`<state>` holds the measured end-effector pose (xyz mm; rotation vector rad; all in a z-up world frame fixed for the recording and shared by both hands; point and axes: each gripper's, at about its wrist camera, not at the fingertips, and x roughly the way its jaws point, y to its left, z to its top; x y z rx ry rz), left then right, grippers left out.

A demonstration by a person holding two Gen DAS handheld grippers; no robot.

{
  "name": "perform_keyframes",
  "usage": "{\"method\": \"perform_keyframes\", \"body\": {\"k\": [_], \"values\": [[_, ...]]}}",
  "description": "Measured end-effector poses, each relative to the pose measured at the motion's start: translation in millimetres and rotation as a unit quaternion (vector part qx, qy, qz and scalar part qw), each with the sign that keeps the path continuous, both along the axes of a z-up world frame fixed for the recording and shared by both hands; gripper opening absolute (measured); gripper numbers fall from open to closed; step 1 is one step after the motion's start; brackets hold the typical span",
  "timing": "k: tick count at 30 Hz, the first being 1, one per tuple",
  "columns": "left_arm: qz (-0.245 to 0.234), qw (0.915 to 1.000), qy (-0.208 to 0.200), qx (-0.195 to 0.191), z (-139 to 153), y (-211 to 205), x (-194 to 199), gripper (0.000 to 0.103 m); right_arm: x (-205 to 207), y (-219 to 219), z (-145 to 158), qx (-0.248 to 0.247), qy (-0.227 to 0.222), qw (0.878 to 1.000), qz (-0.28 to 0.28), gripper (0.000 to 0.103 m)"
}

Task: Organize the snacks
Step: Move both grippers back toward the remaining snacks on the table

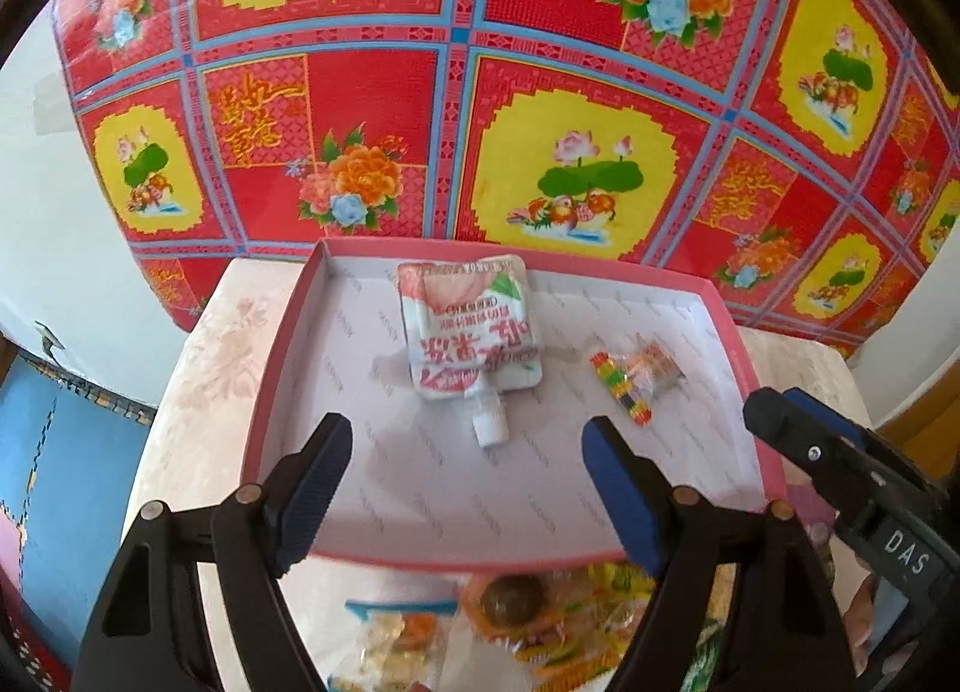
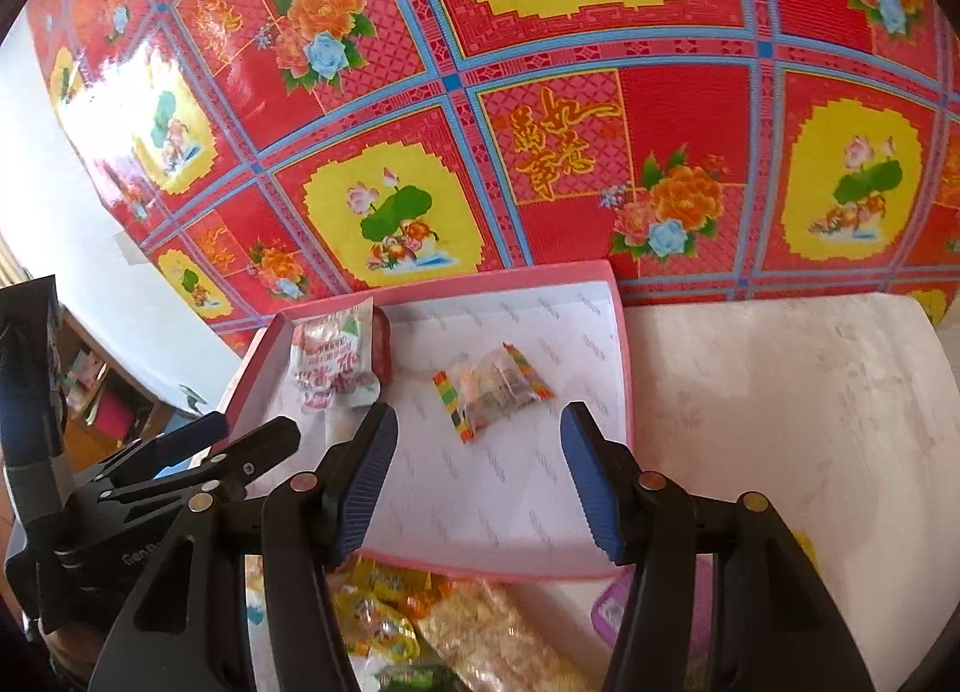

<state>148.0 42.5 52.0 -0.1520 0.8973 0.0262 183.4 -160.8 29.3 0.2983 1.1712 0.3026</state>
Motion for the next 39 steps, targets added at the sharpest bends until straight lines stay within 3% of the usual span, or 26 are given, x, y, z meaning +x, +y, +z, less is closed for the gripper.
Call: {"method": "perform_keyframes", "body": {"k": [14,39], "values": [[0.009,1.0,0.001,0.0,-4.7,5.3,-30.7,0.083,-45.6,-10.1,22.1,-0.014,-0.007,1.0,0.011,0.058],[0.003,0.9994,0.032,0.012,-37.3,19.0,-68.9,0.083,-90.8,-40.5,22.8,-0.036,0.013,0.999,0.0,0.058]]}}
